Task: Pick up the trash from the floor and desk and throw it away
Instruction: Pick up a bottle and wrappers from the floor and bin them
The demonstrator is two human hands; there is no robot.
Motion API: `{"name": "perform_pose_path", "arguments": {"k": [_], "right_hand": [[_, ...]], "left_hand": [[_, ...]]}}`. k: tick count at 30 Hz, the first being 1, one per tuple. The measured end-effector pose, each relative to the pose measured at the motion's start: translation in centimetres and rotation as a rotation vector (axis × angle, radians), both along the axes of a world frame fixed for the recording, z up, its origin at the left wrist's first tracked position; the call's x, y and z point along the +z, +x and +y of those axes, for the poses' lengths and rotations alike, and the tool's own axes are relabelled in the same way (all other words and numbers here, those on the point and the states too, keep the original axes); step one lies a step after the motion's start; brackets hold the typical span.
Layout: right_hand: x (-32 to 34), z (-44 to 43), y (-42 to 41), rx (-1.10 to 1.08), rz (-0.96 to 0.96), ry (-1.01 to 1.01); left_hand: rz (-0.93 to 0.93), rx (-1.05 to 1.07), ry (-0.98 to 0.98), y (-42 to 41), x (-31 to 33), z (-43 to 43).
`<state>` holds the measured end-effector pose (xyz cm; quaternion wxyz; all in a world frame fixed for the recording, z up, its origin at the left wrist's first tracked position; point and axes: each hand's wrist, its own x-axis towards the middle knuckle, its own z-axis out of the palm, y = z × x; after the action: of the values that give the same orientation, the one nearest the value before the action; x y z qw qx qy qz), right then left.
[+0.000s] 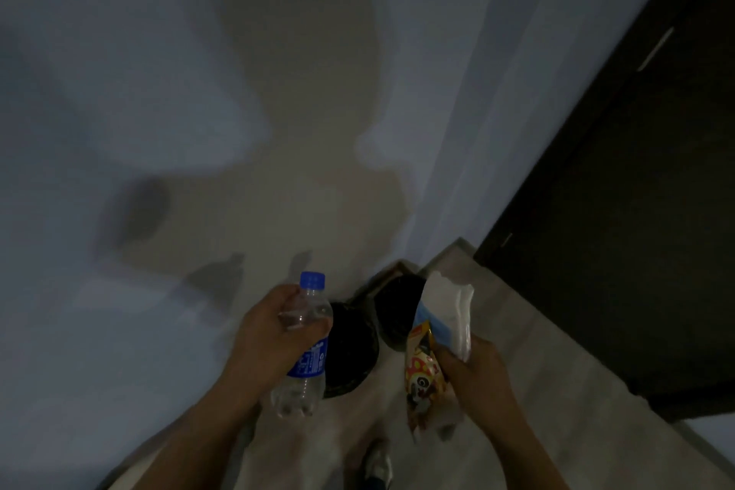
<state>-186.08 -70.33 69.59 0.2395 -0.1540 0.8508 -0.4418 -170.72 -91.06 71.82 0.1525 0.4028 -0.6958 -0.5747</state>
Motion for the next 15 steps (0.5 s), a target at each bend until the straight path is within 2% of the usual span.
{"name": "perform_pose_path", "arguments": {"k": [7,10,15], "right_hand": [[-3.7,-5.1,-8.8,0.224,-0.031,0.143],[-7.0,-6.9,-10.9,0.212,-0.103,0.13],[-14.2,-9.7,-13.6,0.226,-0.208,0.232]], "left_hand": [[-0.13,0.087,-0.029,-6.4,-3.3,-2.2],[-0.191,0.079,0.015,-7.6,-5.8,-3.2],[-0.28,0.098,0.103,-9.1,-12.1,-5.2]]}}
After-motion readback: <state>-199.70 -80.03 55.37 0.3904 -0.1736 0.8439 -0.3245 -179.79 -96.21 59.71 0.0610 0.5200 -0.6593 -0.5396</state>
